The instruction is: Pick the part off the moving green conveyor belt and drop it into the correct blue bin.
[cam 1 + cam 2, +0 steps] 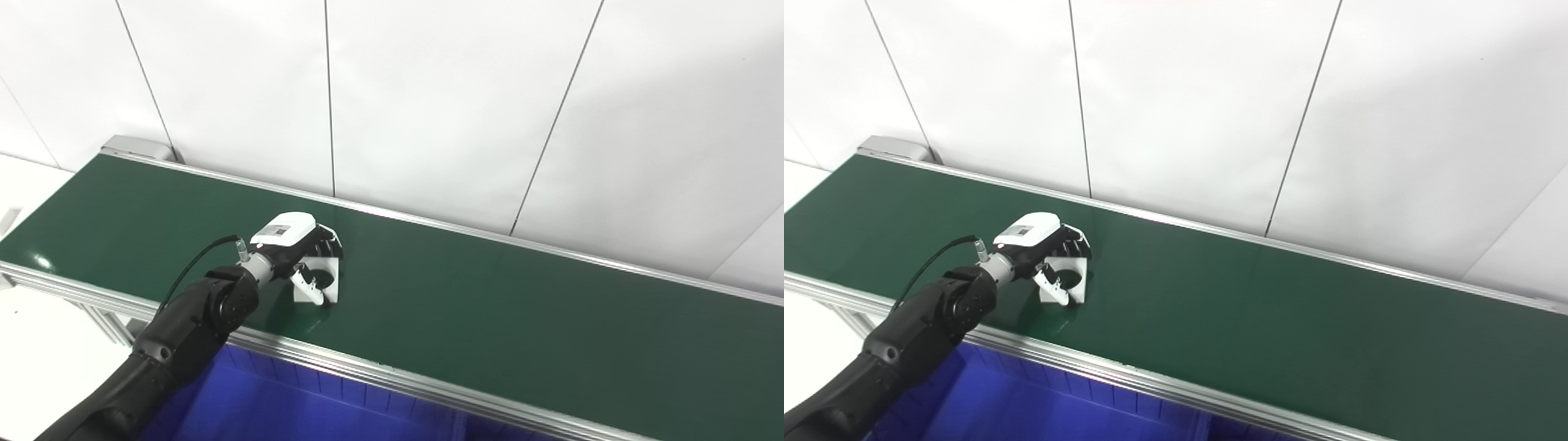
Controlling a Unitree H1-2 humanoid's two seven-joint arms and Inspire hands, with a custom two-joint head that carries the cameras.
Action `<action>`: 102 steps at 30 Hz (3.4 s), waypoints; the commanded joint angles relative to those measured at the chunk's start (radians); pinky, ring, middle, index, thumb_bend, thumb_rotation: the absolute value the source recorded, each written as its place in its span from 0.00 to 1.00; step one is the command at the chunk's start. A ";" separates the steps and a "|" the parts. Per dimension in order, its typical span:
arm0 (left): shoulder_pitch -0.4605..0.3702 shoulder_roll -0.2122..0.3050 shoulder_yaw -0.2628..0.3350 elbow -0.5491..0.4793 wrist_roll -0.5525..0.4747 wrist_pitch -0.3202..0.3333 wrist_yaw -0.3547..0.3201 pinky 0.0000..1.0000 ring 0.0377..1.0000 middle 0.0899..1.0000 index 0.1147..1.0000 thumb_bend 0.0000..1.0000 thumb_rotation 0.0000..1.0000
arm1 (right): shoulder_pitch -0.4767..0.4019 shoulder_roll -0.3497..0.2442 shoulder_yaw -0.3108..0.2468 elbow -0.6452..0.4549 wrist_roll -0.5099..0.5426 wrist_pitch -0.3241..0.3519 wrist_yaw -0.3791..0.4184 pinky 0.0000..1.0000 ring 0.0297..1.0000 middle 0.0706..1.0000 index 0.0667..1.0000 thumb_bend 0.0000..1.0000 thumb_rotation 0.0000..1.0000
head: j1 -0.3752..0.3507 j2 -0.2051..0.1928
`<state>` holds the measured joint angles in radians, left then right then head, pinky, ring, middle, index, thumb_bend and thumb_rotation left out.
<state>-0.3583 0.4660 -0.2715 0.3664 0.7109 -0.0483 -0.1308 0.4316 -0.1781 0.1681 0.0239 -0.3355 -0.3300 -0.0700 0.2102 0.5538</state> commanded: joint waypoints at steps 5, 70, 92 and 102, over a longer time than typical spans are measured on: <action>-0.010 0.013 0.016 -0.008 -0.016 -0.033 0.065 0.33 0.37 0.46 0.44 0.50 0.00 | 0.001 -0.002 -0.007 -0.025 0.010 -0.052 -0.005 0.74 0.79 0.83 0.90 0.78 0.37 | -0.007 0.003; 0.388 0.016 -0.105 -0.377 -0.313 -0.170 -0.359 0.58 0.57 0.48 0.40 0.51 0.00 | 0.006 0.073 0.006 -0.242 -0.053 0.126 0.048 0.72 0.78 0.83 0.90 0.76 0.42 | -0.296 0.345; 0.409 0.036 -0.084 -0.428 -0.451 -0.126 -0.432 0.73 0.84 0.88 0.88 0.89 0.55 | 0.010 0.075 0.024 -0.278 -0.057 0.183 0.076 0.74 0.80 0.83 0.90 0.77 0.43 | -0.319 0.351; 0.507 -0.030 -0.102 -0.630 -0.501 0.038 -0.453 0.75 0.93 1.00 1.00 0.90 0.54 | 0.015 0.067 0.030 -0.288 -0.066 0.191 0.087 0.73 0.78 0.82 0.90 0.80 0.42 | -0.315 0.345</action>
<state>0.1341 0.4588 -0.3688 -0.2236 0.2086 -0.0142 -0.6125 0.4412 -0.1119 0.1951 -0.2239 -0.3917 -0.1383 0.0203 -0.1058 0.8989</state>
